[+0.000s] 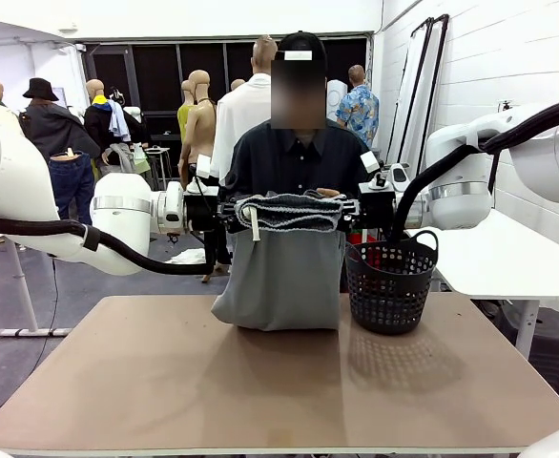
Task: Fold the training pants.
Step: Release the ends of the Training pants and then grab the overlapped ends.
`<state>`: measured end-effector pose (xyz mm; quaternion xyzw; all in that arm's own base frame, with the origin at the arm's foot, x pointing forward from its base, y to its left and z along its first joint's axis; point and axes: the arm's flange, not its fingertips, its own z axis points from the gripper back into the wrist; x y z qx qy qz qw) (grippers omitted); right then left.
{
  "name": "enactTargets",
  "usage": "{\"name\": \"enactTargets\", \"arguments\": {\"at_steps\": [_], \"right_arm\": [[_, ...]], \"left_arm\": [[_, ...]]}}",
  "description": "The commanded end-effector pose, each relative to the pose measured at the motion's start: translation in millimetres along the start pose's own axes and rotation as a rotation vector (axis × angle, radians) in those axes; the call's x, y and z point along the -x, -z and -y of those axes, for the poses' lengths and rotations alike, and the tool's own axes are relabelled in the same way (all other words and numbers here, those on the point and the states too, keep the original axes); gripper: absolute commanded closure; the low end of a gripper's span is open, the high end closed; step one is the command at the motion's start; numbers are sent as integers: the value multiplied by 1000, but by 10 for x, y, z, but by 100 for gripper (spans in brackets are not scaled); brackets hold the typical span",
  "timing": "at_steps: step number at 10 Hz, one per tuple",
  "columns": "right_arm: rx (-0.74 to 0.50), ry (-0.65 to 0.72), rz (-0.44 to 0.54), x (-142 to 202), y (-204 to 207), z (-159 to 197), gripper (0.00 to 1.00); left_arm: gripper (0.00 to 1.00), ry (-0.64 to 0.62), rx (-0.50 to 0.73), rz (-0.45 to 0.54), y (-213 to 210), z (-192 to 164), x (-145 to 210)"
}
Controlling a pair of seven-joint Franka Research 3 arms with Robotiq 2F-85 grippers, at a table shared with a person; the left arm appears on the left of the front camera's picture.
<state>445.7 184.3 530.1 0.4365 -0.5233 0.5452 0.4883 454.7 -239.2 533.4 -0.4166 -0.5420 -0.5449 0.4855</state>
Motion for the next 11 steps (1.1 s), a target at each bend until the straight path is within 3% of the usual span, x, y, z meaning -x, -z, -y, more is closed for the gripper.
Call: {"name": "enactTargets", "arguments": {"at_steps": [1, 11], "right_arm": [[-3, -10, 2, -6, 3, -22, 100], [-3, -10, 2, -6, 3, -22, 100]], "left_arm": [[100, 2, 4, 6, -2, 3, -21], [100, 2, 4, 6, -2, 3, -21]]}}
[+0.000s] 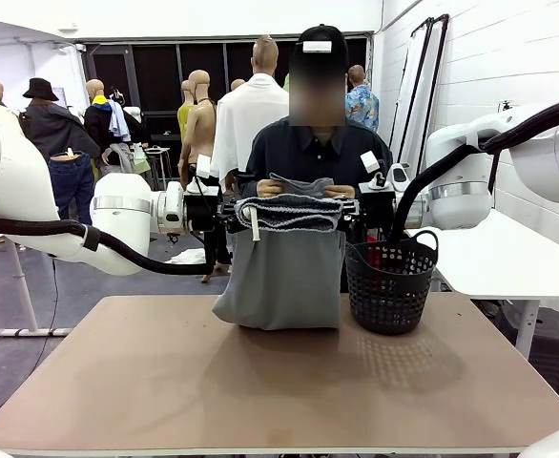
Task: Fold the training pants.
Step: Release the ends of the Training pants and then grab the overlapped ends.
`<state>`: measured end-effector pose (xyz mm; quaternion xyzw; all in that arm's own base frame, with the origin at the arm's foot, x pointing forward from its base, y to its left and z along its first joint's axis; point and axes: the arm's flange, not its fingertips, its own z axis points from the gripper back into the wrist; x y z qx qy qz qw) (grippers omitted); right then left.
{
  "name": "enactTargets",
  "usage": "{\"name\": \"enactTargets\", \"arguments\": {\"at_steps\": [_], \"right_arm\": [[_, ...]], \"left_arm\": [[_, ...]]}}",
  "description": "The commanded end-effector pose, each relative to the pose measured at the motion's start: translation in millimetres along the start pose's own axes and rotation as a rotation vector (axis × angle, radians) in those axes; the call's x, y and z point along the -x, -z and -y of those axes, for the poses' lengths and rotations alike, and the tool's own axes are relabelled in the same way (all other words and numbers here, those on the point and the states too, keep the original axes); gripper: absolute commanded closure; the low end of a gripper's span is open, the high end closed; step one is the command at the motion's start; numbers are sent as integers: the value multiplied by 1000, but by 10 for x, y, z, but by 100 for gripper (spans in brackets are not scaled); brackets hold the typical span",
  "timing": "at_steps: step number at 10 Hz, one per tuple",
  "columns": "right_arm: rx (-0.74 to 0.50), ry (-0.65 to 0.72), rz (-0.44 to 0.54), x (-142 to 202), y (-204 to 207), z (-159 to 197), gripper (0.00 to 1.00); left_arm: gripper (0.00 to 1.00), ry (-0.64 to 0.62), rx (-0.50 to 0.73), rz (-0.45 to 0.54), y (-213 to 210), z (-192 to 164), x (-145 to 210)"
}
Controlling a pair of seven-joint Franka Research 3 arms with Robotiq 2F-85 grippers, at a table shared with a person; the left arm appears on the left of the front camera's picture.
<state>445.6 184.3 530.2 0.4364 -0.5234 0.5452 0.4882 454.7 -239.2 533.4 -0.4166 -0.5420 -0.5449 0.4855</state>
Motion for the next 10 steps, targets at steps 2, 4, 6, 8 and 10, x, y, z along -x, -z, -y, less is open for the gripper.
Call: {"name": "enactTargets", "arguments": {"at_steps": [2, 4, 6, 8, 10], "right_arm": [[-3, -10, 2, -5, 3, -22, 100], [-3, -10, 2, -5, 3, -22, 100], [-3, -10, 2, -5, 3, -22, 100], [-3, -10, 2, -5, 3, -22, 100], [-3, -10, 2, -5, 3, -22, 100]], "left_arm": [[100, 2, 4, 6, -2, 3, -21], [100, 2, 4, 6, -2, 3, -21], [100, 2, 4, 6, -2, 3, -21], [100, 2, 4, 6, -2, 3, -21], [100, 2, 4, 6, -2, 3, -21]]}}
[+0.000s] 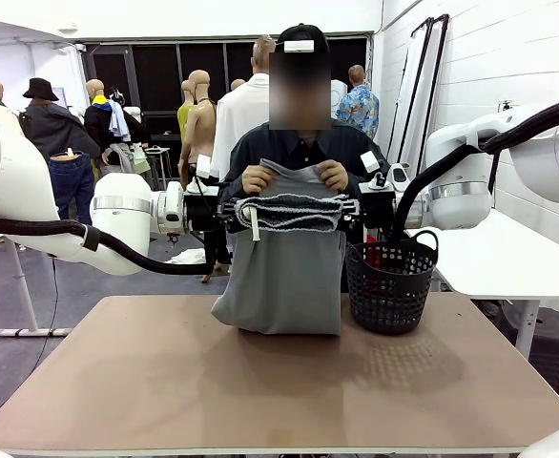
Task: Fold the training pants.
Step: Release the ends of the Training pants and then grab the overlapped ends.
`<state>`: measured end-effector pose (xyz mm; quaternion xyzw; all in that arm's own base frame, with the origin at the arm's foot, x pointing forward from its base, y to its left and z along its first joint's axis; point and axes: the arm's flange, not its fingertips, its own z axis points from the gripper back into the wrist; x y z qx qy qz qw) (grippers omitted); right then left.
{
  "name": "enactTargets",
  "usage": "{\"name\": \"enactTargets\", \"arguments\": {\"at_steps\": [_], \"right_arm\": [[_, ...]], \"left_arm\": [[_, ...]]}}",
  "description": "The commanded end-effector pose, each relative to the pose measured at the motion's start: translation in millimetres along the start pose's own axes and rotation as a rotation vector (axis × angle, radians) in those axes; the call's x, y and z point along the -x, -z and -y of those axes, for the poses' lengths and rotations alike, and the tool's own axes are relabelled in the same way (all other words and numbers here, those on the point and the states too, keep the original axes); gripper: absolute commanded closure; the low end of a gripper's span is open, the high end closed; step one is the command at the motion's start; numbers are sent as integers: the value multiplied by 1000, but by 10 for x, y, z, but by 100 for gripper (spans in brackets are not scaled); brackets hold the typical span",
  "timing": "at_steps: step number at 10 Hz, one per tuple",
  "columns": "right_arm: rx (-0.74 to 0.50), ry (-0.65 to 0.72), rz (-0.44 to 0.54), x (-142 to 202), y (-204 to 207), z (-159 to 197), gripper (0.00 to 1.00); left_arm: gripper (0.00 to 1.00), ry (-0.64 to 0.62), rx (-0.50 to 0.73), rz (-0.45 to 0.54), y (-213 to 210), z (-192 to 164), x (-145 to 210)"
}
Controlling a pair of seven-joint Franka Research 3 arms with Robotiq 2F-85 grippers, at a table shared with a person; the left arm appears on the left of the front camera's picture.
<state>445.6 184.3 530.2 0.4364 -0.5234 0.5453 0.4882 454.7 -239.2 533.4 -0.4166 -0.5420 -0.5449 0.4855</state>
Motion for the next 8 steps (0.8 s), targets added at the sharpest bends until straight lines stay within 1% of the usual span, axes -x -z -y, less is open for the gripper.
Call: {"name": "enactTargets", "arguments": {"at_steps": [1, 8], "right_arm": [[-3, -10, 2, -5, 3, -22, 100], [-3, -10, 2, -5, 3, -22, 100]], "left_arm": [[100, 2, 4, 6, -2, 3, -22], [100, 2, 4, 6, -2, 3, -22]]}}
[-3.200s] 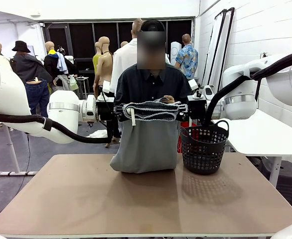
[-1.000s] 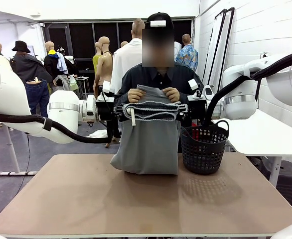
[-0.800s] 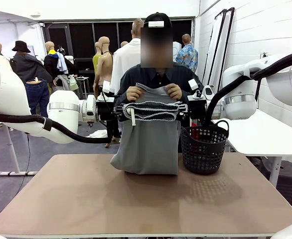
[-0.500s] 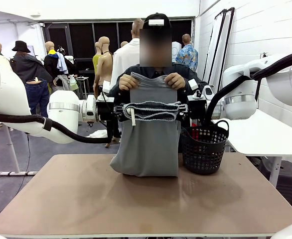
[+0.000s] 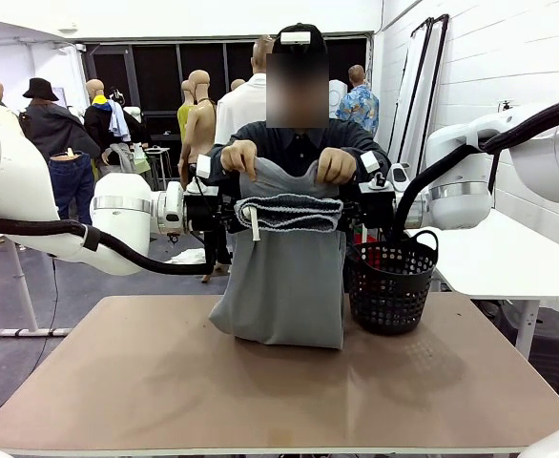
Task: Fold the training pants.
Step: Release the ends of the Training pants and then grab the overlapped ends.
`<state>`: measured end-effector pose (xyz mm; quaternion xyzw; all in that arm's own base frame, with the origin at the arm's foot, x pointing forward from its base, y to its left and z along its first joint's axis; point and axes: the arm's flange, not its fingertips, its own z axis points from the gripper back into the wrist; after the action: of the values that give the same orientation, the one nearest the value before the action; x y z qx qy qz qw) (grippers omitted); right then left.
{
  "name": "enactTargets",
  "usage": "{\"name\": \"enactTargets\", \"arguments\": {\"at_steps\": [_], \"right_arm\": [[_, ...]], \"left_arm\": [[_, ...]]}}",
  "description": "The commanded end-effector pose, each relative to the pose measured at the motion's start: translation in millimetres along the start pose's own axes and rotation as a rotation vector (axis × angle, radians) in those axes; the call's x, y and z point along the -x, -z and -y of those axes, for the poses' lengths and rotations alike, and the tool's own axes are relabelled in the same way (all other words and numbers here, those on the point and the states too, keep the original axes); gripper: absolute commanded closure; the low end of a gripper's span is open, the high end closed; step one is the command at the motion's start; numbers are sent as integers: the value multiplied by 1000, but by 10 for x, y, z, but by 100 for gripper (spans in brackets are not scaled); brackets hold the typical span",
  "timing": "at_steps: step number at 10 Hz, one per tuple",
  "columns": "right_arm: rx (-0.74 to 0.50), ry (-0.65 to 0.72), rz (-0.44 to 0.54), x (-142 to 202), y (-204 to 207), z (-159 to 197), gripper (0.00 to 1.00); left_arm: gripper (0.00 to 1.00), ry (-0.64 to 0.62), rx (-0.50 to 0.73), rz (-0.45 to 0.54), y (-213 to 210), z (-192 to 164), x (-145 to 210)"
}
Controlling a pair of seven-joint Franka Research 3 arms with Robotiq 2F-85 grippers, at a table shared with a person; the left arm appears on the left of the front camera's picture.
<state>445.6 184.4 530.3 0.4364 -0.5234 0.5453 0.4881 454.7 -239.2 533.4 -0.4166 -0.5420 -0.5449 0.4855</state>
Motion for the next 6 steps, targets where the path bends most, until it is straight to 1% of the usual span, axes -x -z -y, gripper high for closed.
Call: {"name": "enactTargets", "arguments": {"at_steps": [1, 6], "right_arm": [[-3, -10, 2, -4, 3, -22, 100], [-3, -10, 2, -4, 3, -22, 100]], "left_arm": [[100, 2, 4, 6, -2, 3, -21], [100, 2, 4, 6, -2, 3, -21]]}}
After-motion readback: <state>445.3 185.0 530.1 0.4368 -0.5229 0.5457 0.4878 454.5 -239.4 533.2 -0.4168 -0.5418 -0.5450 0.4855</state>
